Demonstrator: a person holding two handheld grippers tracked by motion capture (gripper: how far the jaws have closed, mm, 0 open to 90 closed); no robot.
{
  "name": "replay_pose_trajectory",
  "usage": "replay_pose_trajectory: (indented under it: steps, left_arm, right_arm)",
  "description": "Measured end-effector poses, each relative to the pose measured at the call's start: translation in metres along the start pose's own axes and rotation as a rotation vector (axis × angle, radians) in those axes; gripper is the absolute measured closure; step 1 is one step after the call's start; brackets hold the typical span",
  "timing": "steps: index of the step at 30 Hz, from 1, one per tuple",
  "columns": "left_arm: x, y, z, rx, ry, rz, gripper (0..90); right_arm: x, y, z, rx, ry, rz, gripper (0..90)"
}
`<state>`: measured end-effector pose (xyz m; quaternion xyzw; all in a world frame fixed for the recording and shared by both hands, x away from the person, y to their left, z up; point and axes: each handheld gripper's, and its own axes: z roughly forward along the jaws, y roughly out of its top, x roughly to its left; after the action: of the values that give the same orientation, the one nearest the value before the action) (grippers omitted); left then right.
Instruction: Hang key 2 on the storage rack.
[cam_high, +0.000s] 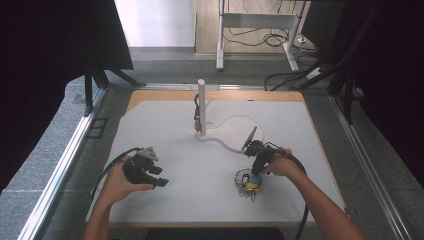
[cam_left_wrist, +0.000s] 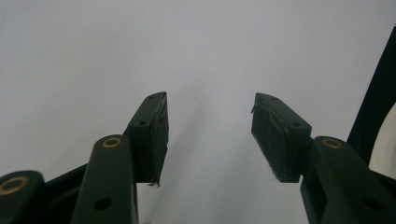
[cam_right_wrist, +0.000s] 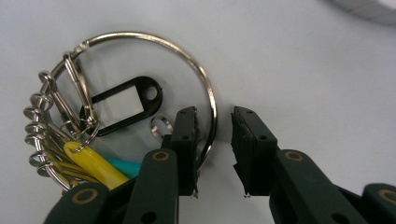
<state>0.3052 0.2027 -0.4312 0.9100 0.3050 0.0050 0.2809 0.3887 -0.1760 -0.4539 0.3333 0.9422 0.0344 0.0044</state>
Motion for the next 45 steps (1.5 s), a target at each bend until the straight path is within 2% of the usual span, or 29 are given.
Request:
replay_pose_trajectory:
  steps: [3,5,8,12,15,18,19,23,29,32,45]
  left_arm:
    - [0.0,0.0,0.0,0.002,0.001,0.004,46.6]
    - [0.0,0.0,0.0,0.002,0.0,0.005,46.6]
    - [-0.001,0.0,0.001,0.007,-0.003,0.005,46.6]
    - [-0.001,0.0,0.001,0.008,0.004,0.005,46.5]
    - [0.0,0.0,0.0,0.01,0.006,0.01,46.5]
    - [0.0,0.0,0.0,0.01,0.007,0.012,46.5]
    - [0.001,0.0,0.0,0.01,0.008,0.011,46.5]
    - [0.0,0.0,0.001,0.011,0.006,0.011,46.5]
    - [0.0,-0.001,-0.001,0.005,0.007,0.01,46.5]
    - [0.0,-0.001,0.0,0.004,0.007,0.011,46.5]
    - [0.0,-0.001,0.002,0.001,0.002,0.012,46.5]
  right_arm:
    - [0.002,0.0,0.002,0.011,-0.003,0.002,71.5]
    - [0.003,0.0,0.002,0.012,-0.004,0.022,73.2]
    - [0.001,-0.001,0.002,0.01,0.002,0.053,79.7]
    - [0.002,0.001,0.002,0.029,0.001,0.068,86.7]
    - [0.001,0.002,0.002,0.037,0.004,0.068,87.0]
    - [0.001,0.003,0.001,0.057,0.028,0.067,87.0]
    - [0.001,0.003,-0.001,0.056,0.044,0.065,87.1]
    - [0.002,0.004,-0.015,0.042,0.053,0.06,87.0]
    - [0.002,0.004,-0.045,0.002,0.07,0.044,87.2]
    - [-0.003,0.002,-0.064,-0.039,0.083,0.039,87.4]
    - [-0.007,0.001,-0.085,-0.075,0.121,0.034,87.9]
